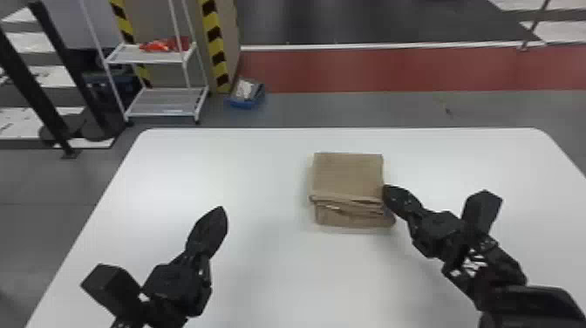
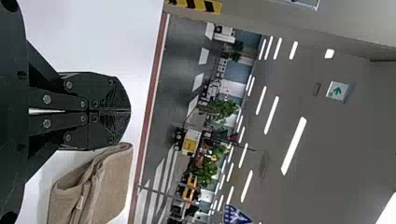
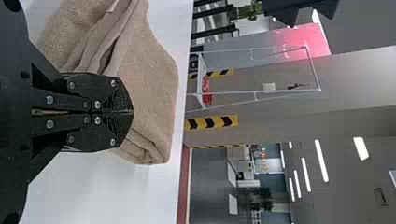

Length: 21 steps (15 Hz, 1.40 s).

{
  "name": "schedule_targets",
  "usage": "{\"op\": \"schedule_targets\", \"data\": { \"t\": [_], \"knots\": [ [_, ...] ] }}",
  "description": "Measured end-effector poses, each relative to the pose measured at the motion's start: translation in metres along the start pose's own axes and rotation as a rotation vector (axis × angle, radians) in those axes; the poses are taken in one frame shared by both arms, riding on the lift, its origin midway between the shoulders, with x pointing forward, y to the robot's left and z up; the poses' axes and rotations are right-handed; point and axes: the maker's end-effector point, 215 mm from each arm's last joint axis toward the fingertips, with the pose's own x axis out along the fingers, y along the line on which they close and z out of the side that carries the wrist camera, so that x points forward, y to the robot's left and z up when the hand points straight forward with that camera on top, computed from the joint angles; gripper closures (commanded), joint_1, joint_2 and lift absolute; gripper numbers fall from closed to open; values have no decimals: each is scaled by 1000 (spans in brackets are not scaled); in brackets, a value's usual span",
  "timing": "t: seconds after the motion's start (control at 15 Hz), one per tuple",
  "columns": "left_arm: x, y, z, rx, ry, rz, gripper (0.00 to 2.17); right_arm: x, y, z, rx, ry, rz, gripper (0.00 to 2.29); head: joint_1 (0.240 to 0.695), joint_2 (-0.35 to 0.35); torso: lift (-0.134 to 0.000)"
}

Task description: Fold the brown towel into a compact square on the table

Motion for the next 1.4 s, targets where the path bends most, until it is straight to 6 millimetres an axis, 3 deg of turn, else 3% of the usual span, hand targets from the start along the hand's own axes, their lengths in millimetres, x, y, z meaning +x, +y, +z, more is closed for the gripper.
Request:
{"op": "schedule_targets", "data": {
  "t": [0.07,0.13,0.2,0.27,0.33,0.4,0.47,0.6,0.8,0.93,1.07,1.2,1.4],
  "knots": [
    [1,-3,1,0,1,-2,2142,-4,-1,13,5,-27,-1,1717,695,21,-111],
    [3,-6,3,3,3,-4,2138,-8,2,26,14,-46,5,1247,695,18,-111],
    [4,-9,8,10,3,-1,1976,-13,8,39,27,-62,16,495,695,17,-111],
    [4,-11,14,22,-3,16,1629,-20,18,55,32,-77,28,-2,695,18,-111],
    [4,-12,21,32,-14,38,1136,-27,28,68,28,-92,34,-2,695,23,-111],
    [4,-15,30,43,-33,53,431,-35,38,81,18,-109,28,-2,695,32,-111],
    [4,-19,39,54,-56,55,39,-41,44,91,7,-123,5,12,695,34,-111],
    [2,-23,62,104,-137,105,9,-53,51,100,-11,-126,-73,60,695,35,-111],
    [-9,-45,75,212,-180,132,22,-74,44,80,4,-69,-154,107,695,5,-111],
    [-23,-44,71,238,-165,166,22,-101,23,60,41,-48,-205,107,695,-26,-111],
    [-28,-37,52,256,-102,190,22,-123,10,55,52,-48,-238,107,695,-62,-111],
    [-29,-28,38,255,-54,211,29,-135,11,61,37,-61,-235,110,695,-64,-111],
    [-30,-23,41,250,-55,224,29,-146,27,65,24,-62,-213,107,695,-46,-111]
  ]
}}
